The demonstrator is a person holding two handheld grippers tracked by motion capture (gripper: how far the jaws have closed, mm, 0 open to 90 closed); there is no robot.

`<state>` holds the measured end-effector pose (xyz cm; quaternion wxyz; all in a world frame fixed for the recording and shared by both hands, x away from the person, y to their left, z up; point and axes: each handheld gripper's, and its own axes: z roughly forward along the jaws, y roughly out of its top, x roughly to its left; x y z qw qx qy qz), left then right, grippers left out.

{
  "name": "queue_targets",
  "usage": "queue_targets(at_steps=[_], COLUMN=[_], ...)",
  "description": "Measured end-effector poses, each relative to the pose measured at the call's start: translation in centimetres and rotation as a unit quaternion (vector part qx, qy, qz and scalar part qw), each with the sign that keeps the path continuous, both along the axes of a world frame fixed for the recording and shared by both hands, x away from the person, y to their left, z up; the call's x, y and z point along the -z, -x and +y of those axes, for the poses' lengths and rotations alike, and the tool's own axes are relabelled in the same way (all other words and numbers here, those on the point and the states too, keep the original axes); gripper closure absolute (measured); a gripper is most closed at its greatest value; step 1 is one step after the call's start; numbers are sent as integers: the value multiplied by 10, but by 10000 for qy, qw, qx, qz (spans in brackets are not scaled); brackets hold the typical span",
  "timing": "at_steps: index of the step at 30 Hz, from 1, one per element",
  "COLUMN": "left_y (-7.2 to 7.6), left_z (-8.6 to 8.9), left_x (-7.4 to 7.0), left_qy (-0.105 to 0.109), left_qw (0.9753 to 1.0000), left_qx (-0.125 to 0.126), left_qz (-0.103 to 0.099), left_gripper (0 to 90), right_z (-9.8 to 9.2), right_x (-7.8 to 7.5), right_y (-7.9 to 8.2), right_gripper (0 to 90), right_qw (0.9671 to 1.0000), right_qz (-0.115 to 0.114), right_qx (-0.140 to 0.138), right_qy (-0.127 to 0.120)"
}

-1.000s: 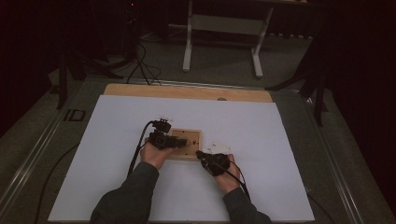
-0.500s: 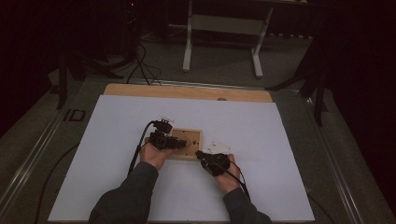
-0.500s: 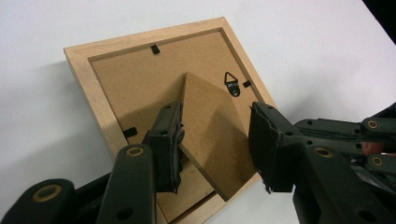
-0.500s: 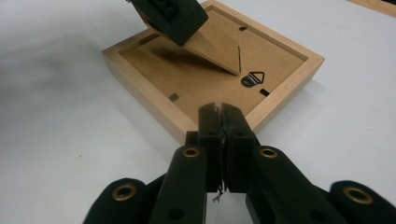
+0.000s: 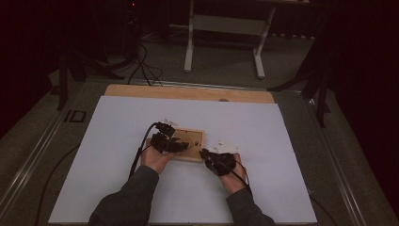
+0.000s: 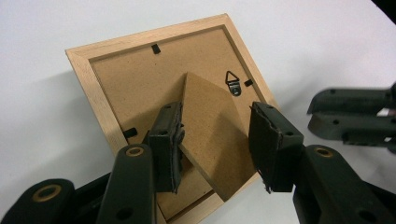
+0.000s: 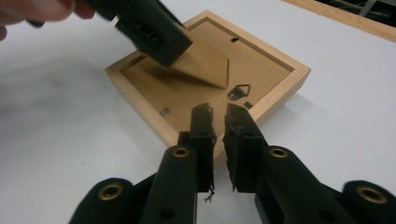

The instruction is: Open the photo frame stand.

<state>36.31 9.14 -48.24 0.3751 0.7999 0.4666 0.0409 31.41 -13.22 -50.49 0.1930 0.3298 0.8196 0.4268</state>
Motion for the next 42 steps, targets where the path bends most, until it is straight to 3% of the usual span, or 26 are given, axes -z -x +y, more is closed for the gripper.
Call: queue_targets(at_steps=[3,6,9,14,20,28,42], left_y=[2,4,8,14,21,35,51], left_z=[-1,-1,-3,-4,-4,-5,2], left_x=[-1,-2,-4,-6,-7,-6,5], left_qy=[-65,-93,-202,-322,-411,-547,-376], left_qw=[9999,9998,9992,9982,9967,9928,9877], left_qx=[60,75,156,219,274,320,259], left_qz=[-107,-153,-322,-464,-644,-1014,-1494], left_gripper=[559,559,559,559,560,560,559], right_z=[-3,-8,-10,-10,-14,-19,-17], right_x=[-2,-9,-13,-16,-20,-24,-28], right_y=[-1,-2,-3,-4,-7,-10,-13], right_gripper=[777,717,633,566,547,532,535], right_qw=[10000,9999,9996,9992,9992,9991,9987], right_qz=[15,41,110,212,234,278,330], right_qx=[-27,-91,-190,-283,-187,-88,-123], right_qy=[-50,-124,-165,-181,-248,-311,-358])
